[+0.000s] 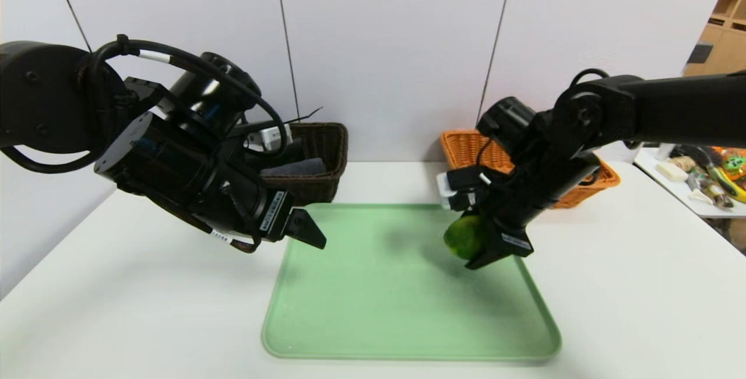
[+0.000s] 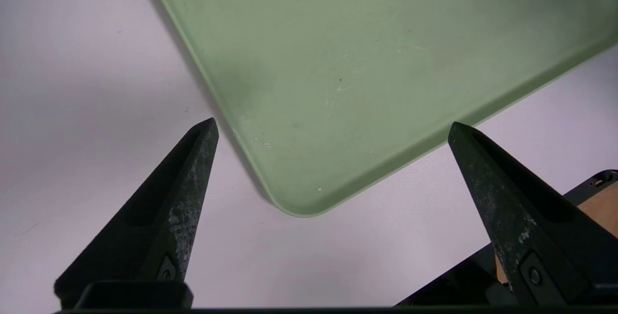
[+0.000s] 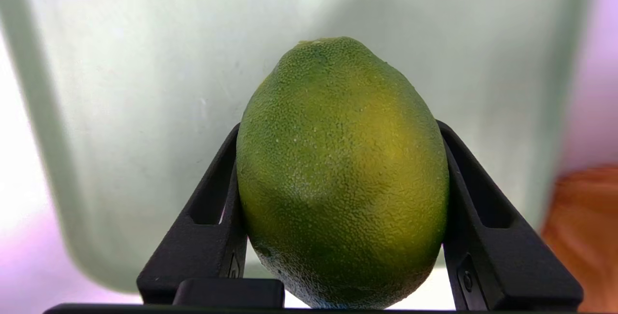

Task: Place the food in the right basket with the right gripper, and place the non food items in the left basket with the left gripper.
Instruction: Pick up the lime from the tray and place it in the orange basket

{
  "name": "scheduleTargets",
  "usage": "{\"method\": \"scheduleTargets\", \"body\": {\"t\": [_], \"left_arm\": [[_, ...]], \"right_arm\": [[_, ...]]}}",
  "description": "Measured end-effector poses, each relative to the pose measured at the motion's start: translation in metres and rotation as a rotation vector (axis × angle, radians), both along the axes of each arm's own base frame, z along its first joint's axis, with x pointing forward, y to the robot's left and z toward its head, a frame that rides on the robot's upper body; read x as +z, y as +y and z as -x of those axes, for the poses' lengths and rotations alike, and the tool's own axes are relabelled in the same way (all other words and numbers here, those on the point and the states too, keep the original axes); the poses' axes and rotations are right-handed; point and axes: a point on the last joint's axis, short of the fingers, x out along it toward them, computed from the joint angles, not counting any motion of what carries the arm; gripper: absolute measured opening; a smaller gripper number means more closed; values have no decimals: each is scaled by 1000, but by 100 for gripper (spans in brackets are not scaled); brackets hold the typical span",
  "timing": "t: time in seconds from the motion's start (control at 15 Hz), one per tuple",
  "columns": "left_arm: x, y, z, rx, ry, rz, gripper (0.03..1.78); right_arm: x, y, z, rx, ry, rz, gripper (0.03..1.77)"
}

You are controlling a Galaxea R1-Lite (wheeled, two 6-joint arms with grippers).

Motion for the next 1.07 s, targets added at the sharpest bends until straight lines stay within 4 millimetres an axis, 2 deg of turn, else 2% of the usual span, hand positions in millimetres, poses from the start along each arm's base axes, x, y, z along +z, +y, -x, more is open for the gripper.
{"method": "scheduleTargets", "body": {"t": [0.27, 0.53, 0.8, 1.07], "left_arm": [[0, 0, 0, 0, 0, 2, 169], [0, 1, 0, 1, 1, 1, 169], [0, 0, 0, -1, 3, 3, 169], [-1, 1, 1, -1, 5, 2, 169]], "right_arm": [[47, -7, 13, -105, -63, -131, 106], [75, -16, 9, -348, -77, -289, 106], [85, -38, 1, -552, -57, -382, 106], [80, -60, -15, -732, -32, -428, 106]]}}
